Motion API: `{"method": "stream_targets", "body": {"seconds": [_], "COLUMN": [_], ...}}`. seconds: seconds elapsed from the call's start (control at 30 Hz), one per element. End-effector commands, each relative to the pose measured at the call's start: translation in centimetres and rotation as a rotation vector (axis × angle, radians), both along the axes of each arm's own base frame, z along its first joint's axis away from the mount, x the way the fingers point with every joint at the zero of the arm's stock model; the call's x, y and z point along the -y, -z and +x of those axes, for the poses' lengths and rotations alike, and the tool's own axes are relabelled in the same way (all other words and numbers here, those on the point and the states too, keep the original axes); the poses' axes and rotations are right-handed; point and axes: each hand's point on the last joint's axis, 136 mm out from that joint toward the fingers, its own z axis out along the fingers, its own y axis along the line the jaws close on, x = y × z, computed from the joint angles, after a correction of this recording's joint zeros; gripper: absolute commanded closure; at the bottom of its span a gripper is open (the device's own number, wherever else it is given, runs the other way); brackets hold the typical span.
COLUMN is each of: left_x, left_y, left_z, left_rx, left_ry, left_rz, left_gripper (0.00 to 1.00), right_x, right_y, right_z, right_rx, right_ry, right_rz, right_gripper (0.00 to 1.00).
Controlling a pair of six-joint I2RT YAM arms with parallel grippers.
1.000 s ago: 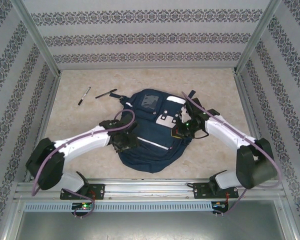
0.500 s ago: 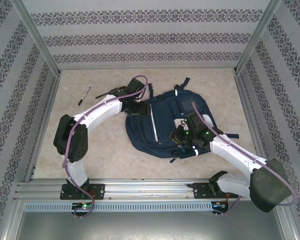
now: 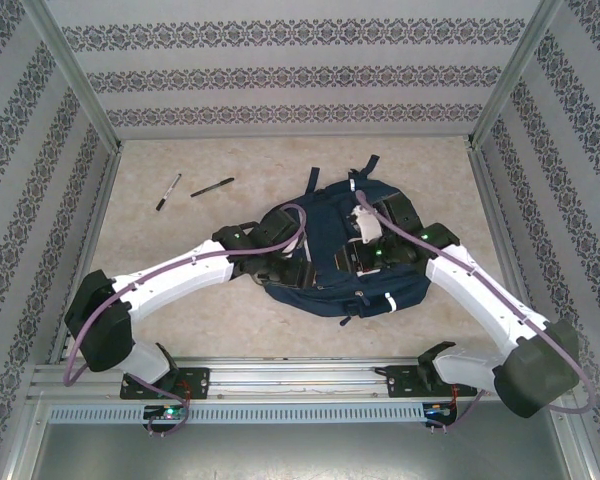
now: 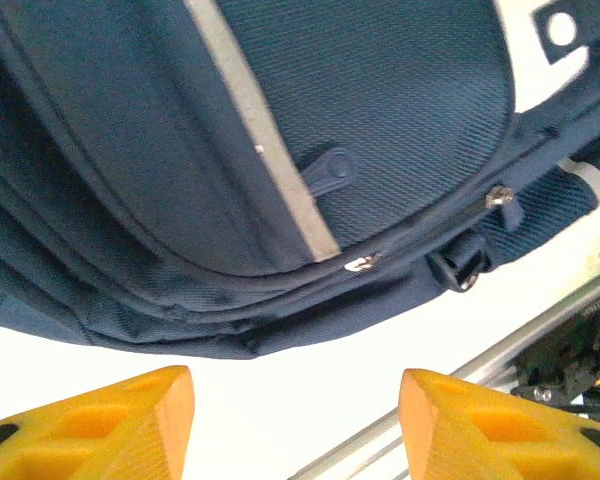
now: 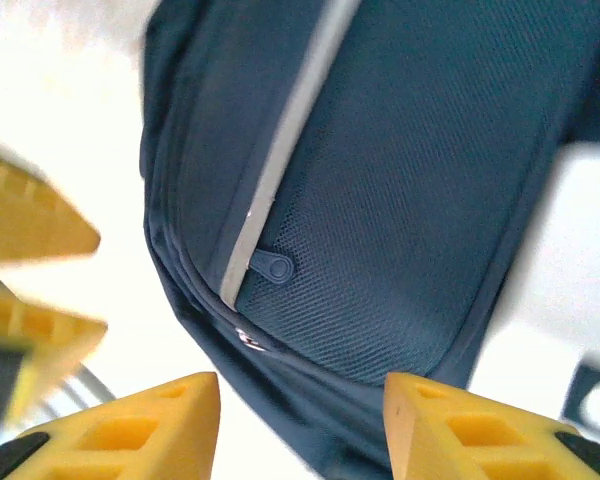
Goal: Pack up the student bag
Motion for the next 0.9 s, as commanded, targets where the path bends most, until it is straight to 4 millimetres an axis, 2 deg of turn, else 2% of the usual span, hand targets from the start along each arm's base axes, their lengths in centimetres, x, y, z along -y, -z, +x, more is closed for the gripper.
{"method": "stream_targets", "body": {"seconds": [0.0,0.03,0.13,0.2,0.3,0.4,0.5,0.67,0.73,0.77,0.83,0.87], "left_x": [0.5,1.0,2.2,2.4,2.1,1.6,1.1,1.4,2.0,2.2,2.9,3.1], "left_y": [0.0,0.0,0.1,0.7,1.6,2.1,2.1,1.4,1.2,1.1,0.8,0.7], "left_z": [0.7,0.5,-0.5,-1.2,-1.7,-1.8,-1.9,-1.8,-1.6,-1.6,-1.5,-1.4], "left_rx": [-0.012,-0.03,-0.065,-0.089,-0.103,-0.094,-0.074,-0.046,-0.039,-0.038,-0.042,-0.045], "left_ry": [-0.072,-0.074,-0.069,-0.079,-0.123,-0.142,-0.133,-0.121,-0.117,-0.114,-0.112,-0.114], "left_rz": [-0.069,-0.095,-0.145,-0.161,-0.184,-0.192,-0.17,-0.222,-0.261,-0.277,-0.313,-0.322], "left_gripper": [0.45,0.45,0.45,0.45,0.46,0.48,0.47,0.46,0.45,0.45,0.44,0.44], "right_x": [-0.2,-0.5,-0.3,-0.5,-0.8,-0.6,-0.6,-0.3,-0.4,-0.6,-1.5,-2.0], "right_y": [0.3,1.0,3.6,4.5,5.9,7.5,8.4,9.6,9.3,8.8,7.0,5.9], "right_z": [-0.4,-0.9,-3.9,-3.8,-2.9,-0.5,0.8,1.9,2.4,2.6,2.7,2.7], "right_rx": [0.406,0.483,0.586,0.614,0.625,0.659,0.692,0.769,0.812,0.827,0.865,0.88], "right_ry": [-0.515,-0.642,-1.009,-1.075,-1.154,-1.165,-1.162,-1.129,-1.086,-1.061,-0.992,-0.944], "right_rz": [-0.177,-0.21,-0.256,-0.268,-0.316,-0.48,-0.562,-0.651,-0.661,-0.651,-0.589,-0.537], "right_gripper": [0.5,0.46,0.34,0.35,0.4,0.51,0.62,0.58,0.67,0.74,0.96,1.0]}}
